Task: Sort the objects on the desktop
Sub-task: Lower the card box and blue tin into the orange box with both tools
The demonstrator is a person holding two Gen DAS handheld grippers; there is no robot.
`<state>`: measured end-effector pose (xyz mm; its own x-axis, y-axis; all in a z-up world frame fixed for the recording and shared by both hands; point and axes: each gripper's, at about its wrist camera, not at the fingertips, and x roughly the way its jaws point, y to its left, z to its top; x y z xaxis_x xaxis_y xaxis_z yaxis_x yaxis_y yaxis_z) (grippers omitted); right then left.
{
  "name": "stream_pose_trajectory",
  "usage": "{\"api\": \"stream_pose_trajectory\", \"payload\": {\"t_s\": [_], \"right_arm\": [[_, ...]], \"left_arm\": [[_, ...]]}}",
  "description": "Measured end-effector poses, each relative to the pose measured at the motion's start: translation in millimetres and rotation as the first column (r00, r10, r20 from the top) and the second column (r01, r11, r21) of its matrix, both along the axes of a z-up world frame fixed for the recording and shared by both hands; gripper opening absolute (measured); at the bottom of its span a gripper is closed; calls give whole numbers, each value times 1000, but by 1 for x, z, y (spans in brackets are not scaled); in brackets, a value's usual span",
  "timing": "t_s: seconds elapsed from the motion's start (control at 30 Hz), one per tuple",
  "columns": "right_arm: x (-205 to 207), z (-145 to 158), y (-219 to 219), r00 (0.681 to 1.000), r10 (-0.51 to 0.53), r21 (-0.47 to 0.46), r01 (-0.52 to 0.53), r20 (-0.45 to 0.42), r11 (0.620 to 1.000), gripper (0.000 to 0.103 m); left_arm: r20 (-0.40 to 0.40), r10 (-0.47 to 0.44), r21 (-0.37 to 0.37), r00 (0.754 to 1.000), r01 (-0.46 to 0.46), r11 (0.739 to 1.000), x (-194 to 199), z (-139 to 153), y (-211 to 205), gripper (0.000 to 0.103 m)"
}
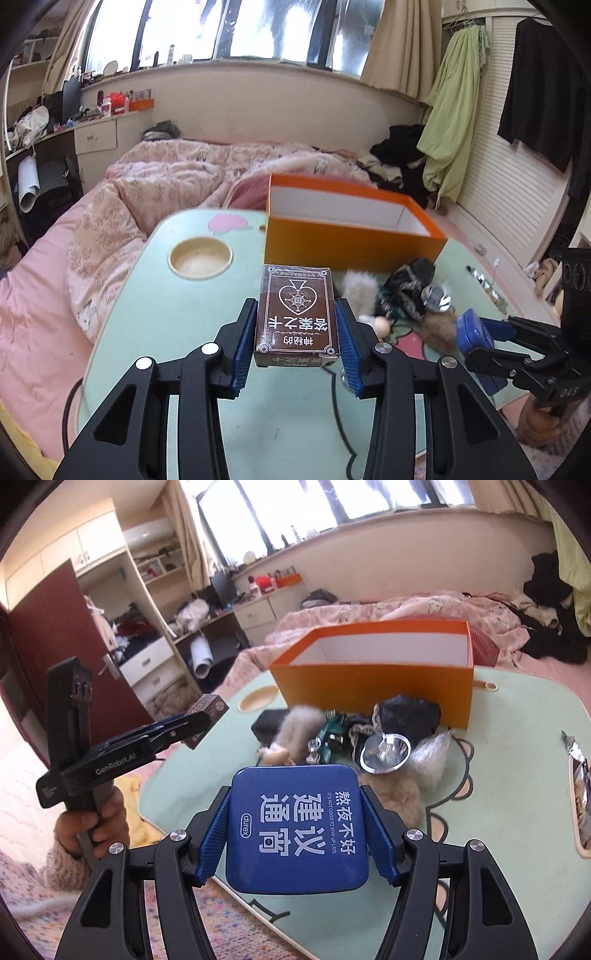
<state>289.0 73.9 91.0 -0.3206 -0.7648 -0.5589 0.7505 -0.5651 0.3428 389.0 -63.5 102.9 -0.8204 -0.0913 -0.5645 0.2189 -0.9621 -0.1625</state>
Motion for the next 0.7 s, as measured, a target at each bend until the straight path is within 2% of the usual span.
{"api": "stream_pose_trajectory", "payload": {"t_s": [0.13,0.23,0.33,0.47,0.57,0.63,0.7], "right_arm": [[-12,25,0,998,-40,-1,40,-57,999,66],[-40,45,-4,993,-98,-5,98,-69,995,66],[-78,54,-14,990,-142,-8,142,-24,990,66],[-135,48,-33,974,-218,28,216,64,976,67],[-167,42,-38,951,-274,33,273,142,962,69],[-173,44,-34,941,-294,13,296,168,955,73],[-165,49,-26,947,-282,-22,288,152,957,77]], "left_arm": [[-32,-24,-23,999,24,999,-16,21,1,42],[-46,-50,-30,998,49,998,-45,37,0,42],[-14,-83,-14,996,83,996,-89,42,-3,42],[69,-111,12,991,110,994,-151,34,-7,43],[180,-115,74,977,103,992,-192,19,-14,53],[200,-120,119,972,98,988,-197,14,-17,53],[176,-127,130,976,105,986,-187,14,-17,57]]}}
